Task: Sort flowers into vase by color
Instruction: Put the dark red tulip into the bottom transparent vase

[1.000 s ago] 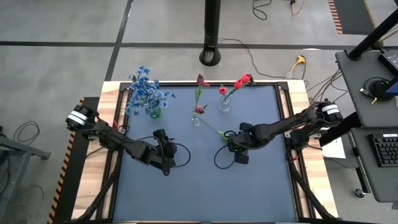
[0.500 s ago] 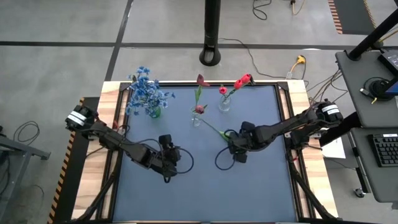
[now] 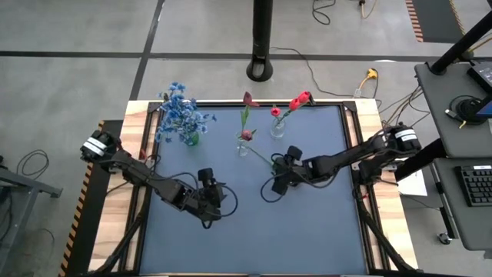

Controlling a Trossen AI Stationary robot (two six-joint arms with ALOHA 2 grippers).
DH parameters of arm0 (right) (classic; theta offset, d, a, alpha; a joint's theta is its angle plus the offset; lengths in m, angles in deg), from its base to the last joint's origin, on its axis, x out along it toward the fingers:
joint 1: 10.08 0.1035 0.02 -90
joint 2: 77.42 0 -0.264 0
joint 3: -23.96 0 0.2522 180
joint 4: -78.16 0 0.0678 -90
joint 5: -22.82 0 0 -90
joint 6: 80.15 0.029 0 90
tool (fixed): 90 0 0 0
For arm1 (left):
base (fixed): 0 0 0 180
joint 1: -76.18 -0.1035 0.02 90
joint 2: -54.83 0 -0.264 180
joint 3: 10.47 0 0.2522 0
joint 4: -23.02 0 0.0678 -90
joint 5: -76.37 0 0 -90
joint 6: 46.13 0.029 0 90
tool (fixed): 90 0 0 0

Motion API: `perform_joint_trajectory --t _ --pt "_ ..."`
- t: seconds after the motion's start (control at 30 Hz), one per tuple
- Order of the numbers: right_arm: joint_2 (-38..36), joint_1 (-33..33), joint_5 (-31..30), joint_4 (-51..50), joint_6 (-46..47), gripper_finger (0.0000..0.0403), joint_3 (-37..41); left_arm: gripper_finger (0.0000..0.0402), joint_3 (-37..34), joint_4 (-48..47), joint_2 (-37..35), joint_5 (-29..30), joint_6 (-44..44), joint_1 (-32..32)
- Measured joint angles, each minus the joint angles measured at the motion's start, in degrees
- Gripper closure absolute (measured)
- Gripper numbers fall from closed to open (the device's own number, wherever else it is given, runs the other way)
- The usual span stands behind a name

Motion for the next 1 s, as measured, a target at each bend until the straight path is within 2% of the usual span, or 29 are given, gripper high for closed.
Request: perform_joint_trajectory --t 0.27,0.5,0.8,1.0 --pt "0.52 -2.23 -0.09 14.24 -0.67 0.0183 8.7 0.0222 -0.22 5.02 0.0 0.77 -4.57 3.21" --pt "1.36 -2.87 0.33 19.67 -1.11 0.0184 12.36 0.0222 -0.24 15.62 2.32 2.17 -3.6 5.15" --pt "7.07 -2.33 3.54 24.62 -0.47 0.0188 12.87 0.0222 0.33 19.97 6.48 2.11 -10.25 6.34" --pt "8.02 -1.39 3.79 24.96 -1.34 0.0222 12.64 0.0222 3.13 21.23 11.08 2.16 -11.75 6.7"
